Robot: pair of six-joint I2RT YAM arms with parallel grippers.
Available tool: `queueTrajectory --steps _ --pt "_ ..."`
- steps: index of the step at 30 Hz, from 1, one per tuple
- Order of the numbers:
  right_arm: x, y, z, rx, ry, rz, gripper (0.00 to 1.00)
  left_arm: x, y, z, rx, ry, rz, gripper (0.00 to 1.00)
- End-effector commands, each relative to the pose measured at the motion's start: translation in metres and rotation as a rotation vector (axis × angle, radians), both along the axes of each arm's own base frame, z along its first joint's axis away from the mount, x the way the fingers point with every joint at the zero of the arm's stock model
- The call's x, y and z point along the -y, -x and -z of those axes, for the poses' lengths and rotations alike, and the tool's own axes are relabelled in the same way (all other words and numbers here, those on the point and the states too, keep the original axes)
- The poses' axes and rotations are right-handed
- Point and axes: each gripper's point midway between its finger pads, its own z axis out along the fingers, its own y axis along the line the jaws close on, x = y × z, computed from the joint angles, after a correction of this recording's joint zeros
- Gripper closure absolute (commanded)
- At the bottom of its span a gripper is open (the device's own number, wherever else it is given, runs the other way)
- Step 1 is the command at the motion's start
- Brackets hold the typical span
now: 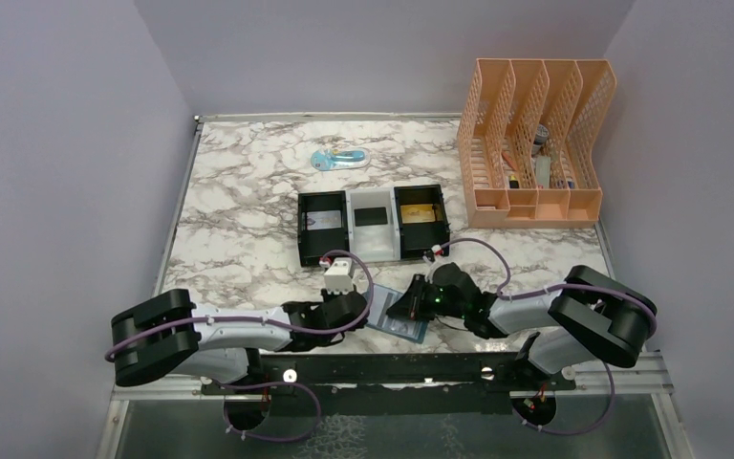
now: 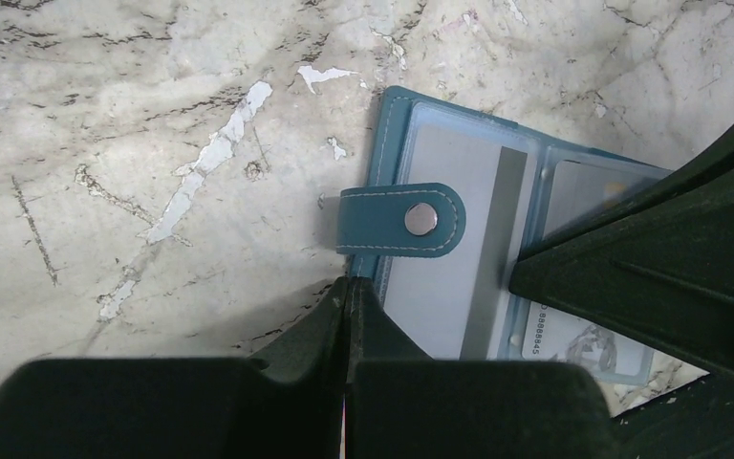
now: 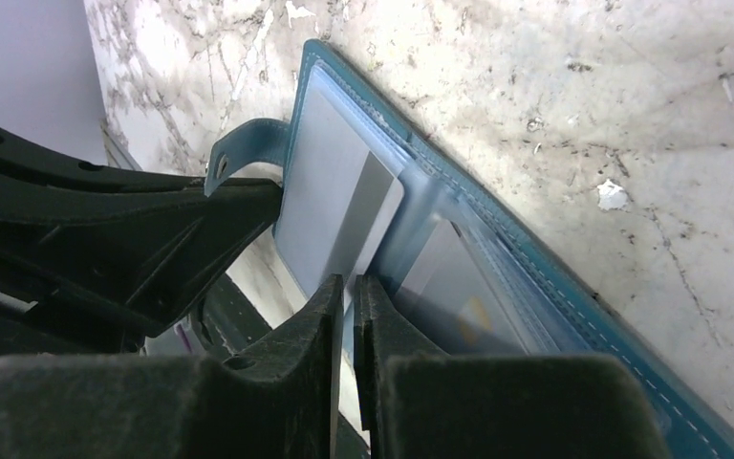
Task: Take the credit cards out of the card holder
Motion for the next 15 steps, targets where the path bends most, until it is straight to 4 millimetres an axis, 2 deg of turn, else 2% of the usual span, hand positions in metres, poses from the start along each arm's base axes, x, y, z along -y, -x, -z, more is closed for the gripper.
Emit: queueTrajectory --steps 1,4,6,10,15 --pt "-0.009 0.007 -0.015 0.007 -0.082 -0.029 0.9 -0.02 0.028 0.027 -0.108 -0.064 0.048 1.0" --pt "-0.008 0.006 -0.013 -0.013 -0.082 -0.009 0.89 -0.018 0.03 0.024 -0.11 -0.033 0.061 1.0" --pt "-0.006 0.004 -0.01 -0.028 -0.07 0.014 0.85 -0.017 0.033 0.024 -0.114 -0.015 0.07 1.0" --pt "0.004 -0.001 0.002 -0.055 0.012 0.071 0.81 -0.016 0.037 0.025 -0.124 0.001 0.081 1.0" --pt "0.008 -0.004 -0.004 -0.004 0.056 0.051 0.78 -0.016 0.04 0.026 -0.126 -0.003 0.066 1.0"
